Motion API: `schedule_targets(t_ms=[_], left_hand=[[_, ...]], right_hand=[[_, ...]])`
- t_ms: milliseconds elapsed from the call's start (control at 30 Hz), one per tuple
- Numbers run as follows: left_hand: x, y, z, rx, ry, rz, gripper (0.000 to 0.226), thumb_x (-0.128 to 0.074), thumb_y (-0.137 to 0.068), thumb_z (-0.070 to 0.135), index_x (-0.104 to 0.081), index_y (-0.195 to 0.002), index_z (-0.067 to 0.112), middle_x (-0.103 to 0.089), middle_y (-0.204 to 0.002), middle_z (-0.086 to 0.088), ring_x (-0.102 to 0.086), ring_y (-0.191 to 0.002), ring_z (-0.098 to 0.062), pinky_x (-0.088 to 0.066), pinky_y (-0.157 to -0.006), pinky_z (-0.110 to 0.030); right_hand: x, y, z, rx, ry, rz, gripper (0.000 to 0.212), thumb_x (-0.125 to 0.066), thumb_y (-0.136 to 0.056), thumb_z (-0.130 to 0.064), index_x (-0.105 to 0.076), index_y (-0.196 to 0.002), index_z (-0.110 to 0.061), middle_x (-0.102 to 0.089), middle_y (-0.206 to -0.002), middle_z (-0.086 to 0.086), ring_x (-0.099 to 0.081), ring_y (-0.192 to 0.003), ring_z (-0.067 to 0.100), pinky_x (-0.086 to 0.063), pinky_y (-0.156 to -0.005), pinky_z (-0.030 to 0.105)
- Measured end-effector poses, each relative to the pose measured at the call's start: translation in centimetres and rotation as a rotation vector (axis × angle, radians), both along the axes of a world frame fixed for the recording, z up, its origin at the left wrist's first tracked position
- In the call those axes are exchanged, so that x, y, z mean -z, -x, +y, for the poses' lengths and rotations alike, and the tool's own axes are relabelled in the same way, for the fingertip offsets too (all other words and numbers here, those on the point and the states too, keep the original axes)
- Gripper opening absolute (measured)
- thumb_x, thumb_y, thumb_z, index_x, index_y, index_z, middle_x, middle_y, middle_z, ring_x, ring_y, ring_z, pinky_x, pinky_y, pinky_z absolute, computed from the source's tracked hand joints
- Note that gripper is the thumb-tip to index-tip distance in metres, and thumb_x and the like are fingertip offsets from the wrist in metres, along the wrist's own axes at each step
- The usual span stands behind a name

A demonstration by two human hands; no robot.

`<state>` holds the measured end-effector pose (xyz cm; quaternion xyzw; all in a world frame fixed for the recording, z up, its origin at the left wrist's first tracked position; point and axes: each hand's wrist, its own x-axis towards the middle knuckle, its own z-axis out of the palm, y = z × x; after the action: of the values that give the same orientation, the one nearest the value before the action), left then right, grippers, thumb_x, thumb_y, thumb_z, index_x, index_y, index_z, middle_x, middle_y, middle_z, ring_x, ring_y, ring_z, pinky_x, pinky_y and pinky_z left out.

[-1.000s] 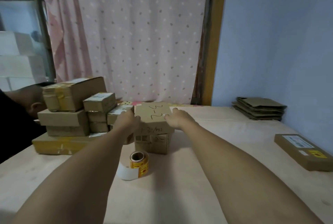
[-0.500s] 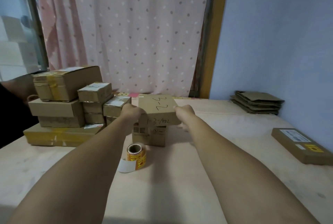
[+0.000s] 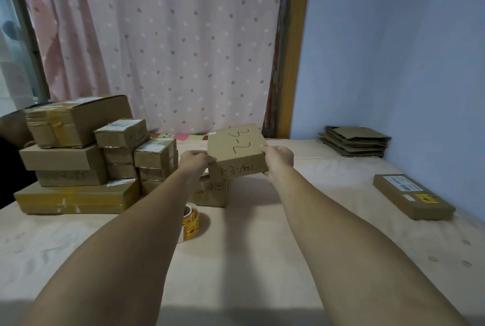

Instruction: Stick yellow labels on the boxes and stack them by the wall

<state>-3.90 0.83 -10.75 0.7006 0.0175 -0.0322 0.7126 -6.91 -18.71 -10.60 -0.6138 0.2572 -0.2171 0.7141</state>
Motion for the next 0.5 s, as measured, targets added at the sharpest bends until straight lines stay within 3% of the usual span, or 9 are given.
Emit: schedule_targets(t_ms=[67,133,267,367,433,500], left_hand=[[-0.5,0.2,-0.2,0.031,0.022,-0.007,0.024,-0.06,-0.096,0.005,-0.061,-0.12,0.003,-0.065,-0.102,-0.01,-0.064,-0.092,-0.02,-0.061,-0.072,-0.04],[-1.0,0.2,-0.2,0.038,0.046,-0.002,0.03,-0.06,-0.098,0.015,-0.061,-0.125,0.001,-0.062,-0.09,-0.005,-0.062,-0.082,-0.017,-0.061,-0.079,-0.041],[-1.9,0.4,0.1,-0.045,0.145,0.022,0.047,-0.059,-0.098,0.044,-0.057,-0.127,0.006,-0.059,-0.107,-0.011,-0.06,-0.095,-0.023,-0.057,-0.094,-0.045],[-2.3,1.1,0.3,0.051,0.22,0.048,0.053,-0.056,-0.096,0.055,-0.05,-0.124,0.011,-0.057,-0.116,-0.013,-0.061,-0.106,-0.028,-0.054,-0.099,-0.051],[-2.1,1.5,0.2,0.156,0.175,0.068,0.059,-0.057,-0.095,0.058,-0.05,-0.126,0.008,-0.06,-0.118,-0.015,-0.063,-0.108,-0.031,-0.052,-0.101,-0.053],[-1.7,2.0,-0.1,0.221,0.007,0.07,0.063,-0.061,-0.09,0.061,-0.056,-0.127,0.009,-0.063,-0.117,-0.013,-0.063,-0.108,-0.03,-0.05,-0.104,-0.05]], right_hand=[[-0.4,0.9,-0.7,0.033,0.012,-0.047,0.01,-0.069,-0.095,-0.021,-0.061,-0.091,-0.018,-0.07,-0.099,0.007,-0.068,-0.095,0.027,-0.061,-0.09,0.045],[-0.7,1.6,-1.5,0.067,-0.004,-0.093,0.007,-0.067,-0.096,-0.022,-0.062,-0.093,-0.018,-0.069,-0.098,0.005,-0.067,-0.095,0.026,-0.06,-0.09,0.045],[-1.3,3.5,-3.6,0.121,-0.04,-0.138,0.007,-0.064,-0.095,-0.024,-0.062,-0.094,-0.017,-0.067,-0.099,0.004,-0.064,-0.094,0.024,-0.058,-0.094,0.049],[-1.6,5.3,-5.1,0.102,-0.048,-0.146,0.003,-0.062,-0.095,-0.019,-0.065,-0.096,-0.018,-0.065,-0.101,0.0,-0.058,-0.093,0.018,-0.052,-0.102,0.046],[-1.6,6.3,-6.0,0.075,-0.049,-0.135,0.018,-0.059,-0.092,-0.016,-0.072,-0.104,-0.016,-0.069,-0.108,0.003,-0.061,-0.1,0.021,-0.051,-0.104,0.046],[-1.6,7.4,-6.7,0.057,-0.034,-0.114,0.03,-0.054,-0.089,-0.014,-0.076,-0.109,-0.017,-0.071,-0.112,0.005,-0.062,-0.105,0.025,-0.053,-0.102,0.047]])
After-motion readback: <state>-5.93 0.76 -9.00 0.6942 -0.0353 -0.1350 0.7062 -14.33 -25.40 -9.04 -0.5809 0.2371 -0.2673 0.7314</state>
